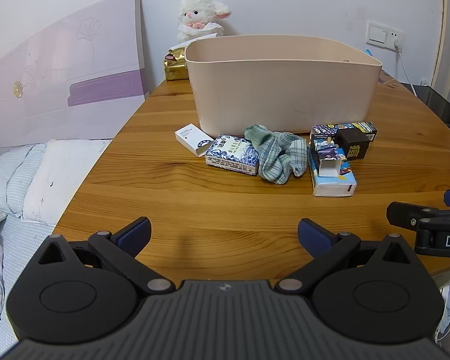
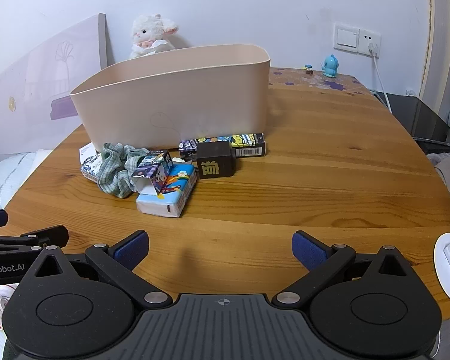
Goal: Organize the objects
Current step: 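Move both grippers toward the cluster of items beside the beige bin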
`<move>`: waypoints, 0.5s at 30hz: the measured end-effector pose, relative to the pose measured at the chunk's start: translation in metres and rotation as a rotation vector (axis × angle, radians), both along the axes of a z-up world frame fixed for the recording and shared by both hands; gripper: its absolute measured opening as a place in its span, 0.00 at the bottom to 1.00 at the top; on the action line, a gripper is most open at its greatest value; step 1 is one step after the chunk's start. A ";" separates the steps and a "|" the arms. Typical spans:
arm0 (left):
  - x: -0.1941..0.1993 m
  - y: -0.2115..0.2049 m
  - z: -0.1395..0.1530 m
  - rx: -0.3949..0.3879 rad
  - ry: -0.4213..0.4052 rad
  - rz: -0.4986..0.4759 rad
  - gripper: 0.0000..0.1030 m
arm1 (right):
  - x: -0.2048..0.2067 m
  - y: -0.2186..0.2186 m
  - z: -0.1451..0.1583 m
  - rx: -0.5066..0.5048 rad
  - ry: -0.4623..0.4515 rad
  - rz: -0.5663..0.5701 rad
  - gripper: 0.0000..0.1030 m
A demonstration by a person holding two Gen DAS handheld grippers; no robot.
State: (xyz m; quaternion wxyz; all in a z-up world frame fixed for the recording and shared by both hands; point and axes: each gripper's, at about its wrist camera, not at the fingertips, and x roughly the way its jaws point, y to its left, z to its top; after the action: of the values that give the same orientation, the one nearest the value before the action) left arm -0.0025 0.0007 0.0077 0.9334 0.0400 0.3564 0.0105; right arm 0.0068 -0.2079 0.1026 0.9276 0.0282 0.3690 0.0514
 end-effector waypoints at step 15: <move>0.000 -0.001 -0.001 0.001 -0.002 0.001 1.00 | 0.000 0.004 0.000 -0.017 0.005 0.010 1.00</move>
State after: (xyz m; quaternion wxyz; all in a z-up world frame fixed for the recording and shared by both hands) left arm -0.0030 0.0002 0.0072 0.9337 0.0403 0.3557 0.0110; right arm 0.0073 -0.2040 0.1027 0.9266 0.0186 0.3719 0.0530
